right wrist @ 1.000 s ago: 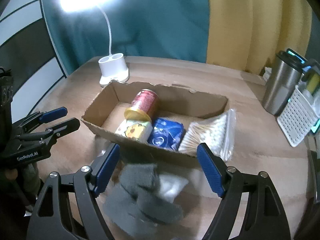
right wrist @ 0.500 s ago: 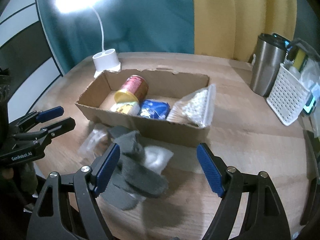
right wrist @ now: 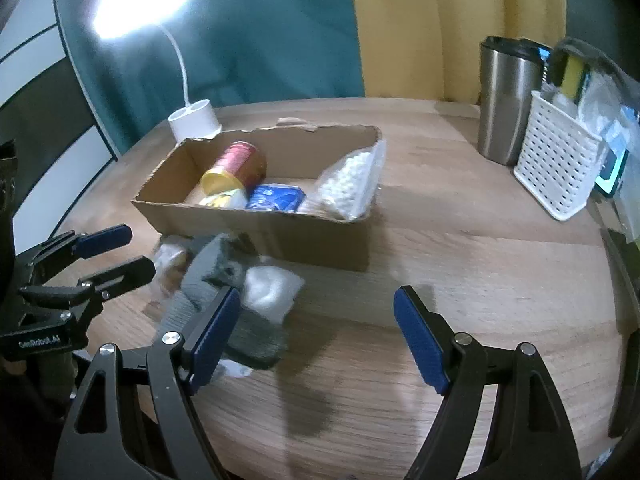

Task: Organize objects
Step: 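Reach toward the grey glove and grasp it with the left tool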

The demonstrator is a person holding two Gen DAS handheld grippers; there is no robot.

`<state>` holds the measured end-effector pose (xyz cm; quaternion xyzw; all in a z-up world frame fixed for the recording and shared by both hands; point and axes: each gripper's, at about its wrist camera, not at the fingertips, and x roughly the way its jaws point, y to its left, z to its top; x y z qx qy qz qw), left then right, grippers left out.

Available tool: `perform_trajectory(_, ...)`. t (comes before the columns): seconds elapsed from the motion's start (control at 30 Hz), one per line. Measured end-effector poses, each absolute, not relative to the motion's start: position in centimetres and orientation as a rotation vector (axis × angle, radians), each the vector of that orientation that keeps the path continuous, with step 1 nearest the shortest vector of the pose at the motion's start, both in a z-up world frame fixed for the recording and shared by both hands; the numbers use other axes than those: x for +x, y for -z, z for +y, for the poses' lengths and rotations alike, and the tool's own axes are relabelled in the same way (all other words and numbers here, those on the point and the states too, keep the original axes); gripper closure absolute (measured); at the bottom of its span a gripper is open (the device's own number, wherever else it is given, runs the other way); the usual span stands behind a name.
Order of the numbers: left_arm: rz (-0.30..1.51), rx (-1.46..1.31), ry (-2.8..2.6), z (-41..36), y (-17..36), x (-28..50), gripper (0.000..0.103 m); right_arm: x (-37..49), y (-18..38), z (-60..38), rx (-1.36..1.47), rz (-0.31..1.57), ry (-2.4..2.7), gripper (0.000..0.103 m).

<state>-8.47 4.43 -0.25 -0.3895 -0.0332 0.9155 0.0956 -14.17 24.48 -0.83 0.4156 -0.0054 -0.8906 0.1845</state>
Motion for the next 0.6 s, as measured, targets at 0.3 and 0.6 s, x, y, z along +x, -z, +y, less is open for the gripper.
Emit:
perform_trajectory(0.3, -0.08, -1.204, -2.646, 7.1, 1.6, -10.0, 0.032, -14.3, 1.8, 27.1, 1.183, -0.062, 2.531, 0.021)
perform_trajectory(0.6, -0.129, -1.293, -2.567, 7.7, 3.6, -10.9, 0.035, -14.7, 2.6, 28.7, 1.2, -0.091, 2.535, 0.021)
